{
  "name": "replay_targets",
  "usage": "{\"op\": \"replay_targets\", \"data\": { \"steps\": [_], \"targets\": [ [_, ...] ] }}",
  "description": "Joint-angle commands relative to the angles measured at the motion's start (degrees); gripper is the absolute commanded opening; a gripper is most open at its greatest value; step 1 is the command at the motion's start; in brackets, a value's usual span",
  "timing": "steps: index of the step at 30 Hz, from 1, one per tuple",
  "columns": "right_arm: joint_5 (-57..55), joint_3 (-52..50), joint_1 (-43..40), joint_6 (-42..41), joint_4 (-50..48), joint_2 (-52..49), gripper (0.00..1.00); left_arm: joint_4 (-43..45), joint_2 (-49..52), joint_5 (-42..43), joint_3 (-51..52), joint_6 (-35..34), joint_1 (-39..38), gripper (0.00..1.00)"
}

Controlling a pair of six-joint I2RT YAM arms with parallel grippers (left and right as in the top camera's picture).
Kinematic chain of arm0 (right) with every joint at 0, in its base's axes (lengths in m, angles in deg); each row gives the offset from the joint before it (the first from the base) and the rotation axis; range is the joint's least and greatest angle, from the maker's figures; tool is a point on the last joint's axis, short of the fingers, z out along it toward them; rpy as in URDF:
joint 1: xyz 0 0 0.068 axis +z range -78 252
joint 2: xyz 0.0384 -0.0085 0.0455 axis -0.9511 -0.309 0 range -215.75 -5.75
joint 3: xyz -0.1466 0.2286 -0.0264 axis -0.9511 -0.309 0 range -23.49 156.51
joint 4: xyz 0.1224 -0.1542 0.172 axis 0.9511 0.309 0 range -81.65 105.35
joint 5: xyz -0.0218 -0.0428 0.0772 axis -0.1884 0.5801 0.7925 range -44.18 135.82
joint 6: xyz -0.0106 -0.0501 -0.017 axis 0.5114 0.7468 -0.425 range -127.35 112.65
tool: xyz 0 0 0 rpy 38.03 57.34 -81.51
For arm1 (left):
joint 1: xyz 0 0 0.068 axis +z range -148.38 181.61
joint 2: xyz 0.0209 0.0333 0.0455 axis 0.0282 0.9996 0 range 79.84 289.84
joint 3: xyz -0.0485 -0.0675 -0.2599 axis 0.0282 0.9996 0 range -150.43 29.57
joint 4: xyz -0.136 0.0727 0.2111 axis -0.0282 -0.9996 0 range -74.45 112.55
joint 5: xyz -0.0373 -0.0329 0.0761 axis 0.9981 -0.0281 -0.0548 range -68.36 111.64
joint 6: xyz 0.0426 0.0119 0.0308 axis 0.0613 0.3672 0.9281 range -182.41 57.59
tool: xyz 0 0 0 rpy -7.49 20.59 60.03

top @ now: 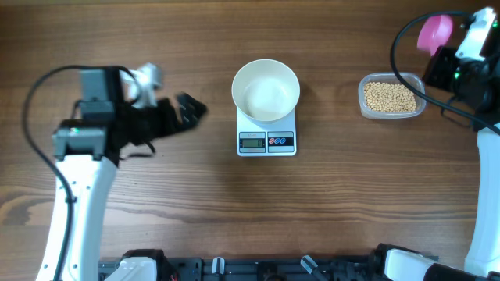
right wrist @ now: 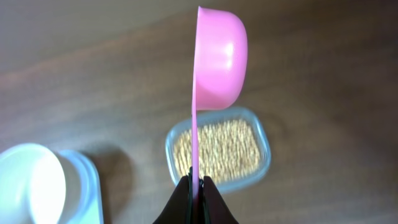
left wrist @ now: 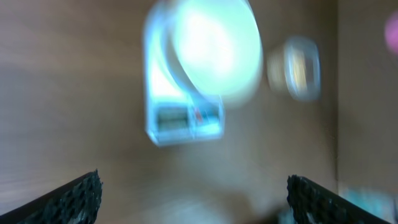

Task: Scoop item into bowl and weigh 150g on scale
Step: 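Move the left gripper beside the scale, pointing at its display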

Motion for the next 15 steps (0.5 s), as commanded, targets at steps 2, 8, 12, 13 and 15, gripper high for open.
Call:
{"op": "replay_targets", "data": {
  "steps": [2, 8, 12, 13, 15],
  "targets": [
    [-0.98, 0.35, -0.13, -1.16, 1.64, -0.28, 0.05, -4.04, -0.42, 4.68, -0.04, 7.45, -12.35, 1.0],
    [-0.94, 0.35, -0.13, -2.08, 1.7, -0.28, 0.04, -9.05, -0.42, -5.77, -0.02, 9.31, -16.37, 1.0],
    [-0.66, 0.35, -0.13, -4.15, 2.08, -0.28, 0.04, -10.03, -0.37, 0.61, 0.02, 11.43, -11.87, 1.0],
    [-0.68, 0.35, -0.13, -4.15, 2.29, -0.28, 0.04, -10.54, -0.37, 2.62, 0.02, 13.2, -10.43, 1.0],
    [-0.5, 0.35, -0.13, -4.2, 2.73, -0.28, 0.04, -11.69, -0.26, 2.43, 0.02, 14.86, -7.98, 1.0]
  ]
}}
